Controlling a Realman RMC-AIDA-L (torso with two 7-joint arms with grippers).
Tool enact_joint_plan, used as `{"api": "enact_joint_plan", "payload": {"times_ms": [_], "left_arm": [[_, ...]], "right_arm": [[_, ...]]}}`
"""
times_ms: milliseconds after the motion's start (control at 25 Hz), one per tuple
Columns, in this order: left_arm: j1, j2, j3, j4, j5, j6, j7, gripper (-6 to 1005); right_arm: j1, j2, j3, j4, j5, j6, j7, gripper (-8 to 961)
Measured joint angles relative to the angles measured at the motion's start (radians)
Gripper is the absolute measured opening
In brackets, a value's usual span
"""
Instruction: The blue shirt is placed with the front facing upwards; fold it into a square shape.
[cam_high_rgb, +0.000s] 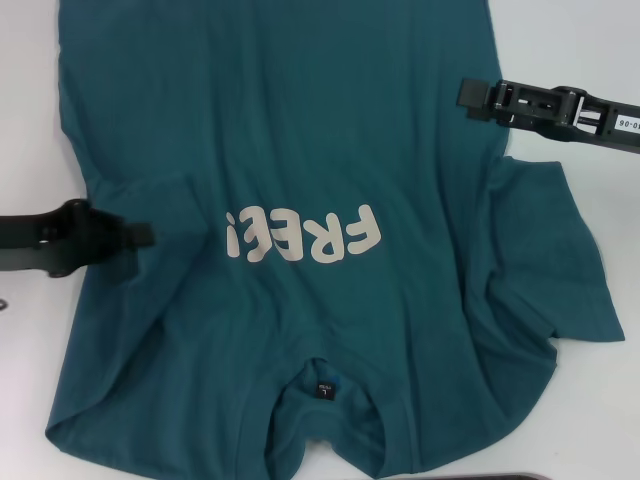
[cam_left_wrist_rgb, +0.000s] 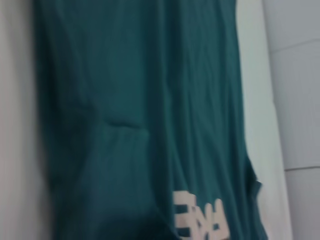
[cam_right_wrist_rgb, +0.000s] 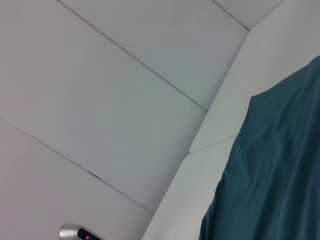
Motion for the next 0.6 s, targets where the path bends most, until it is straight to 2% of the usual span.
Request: {"api": "enact_joint_plan", "payload": {"times_ms": [360,600], "left_arm": [[-0.007,-0.021,0.008,0.02,-0.001,0.028,-0.005,-2],[-0.011,-0.02,0.009,0.075,-0.001,0.029,0.007,31]], "right_arm": [[-0.005,0.0,0.002,0.0,0.0,0.0,0.0,899],[-0.006,0.0,0.002,0.0,0.0,0.0,-0.001,899]]}}
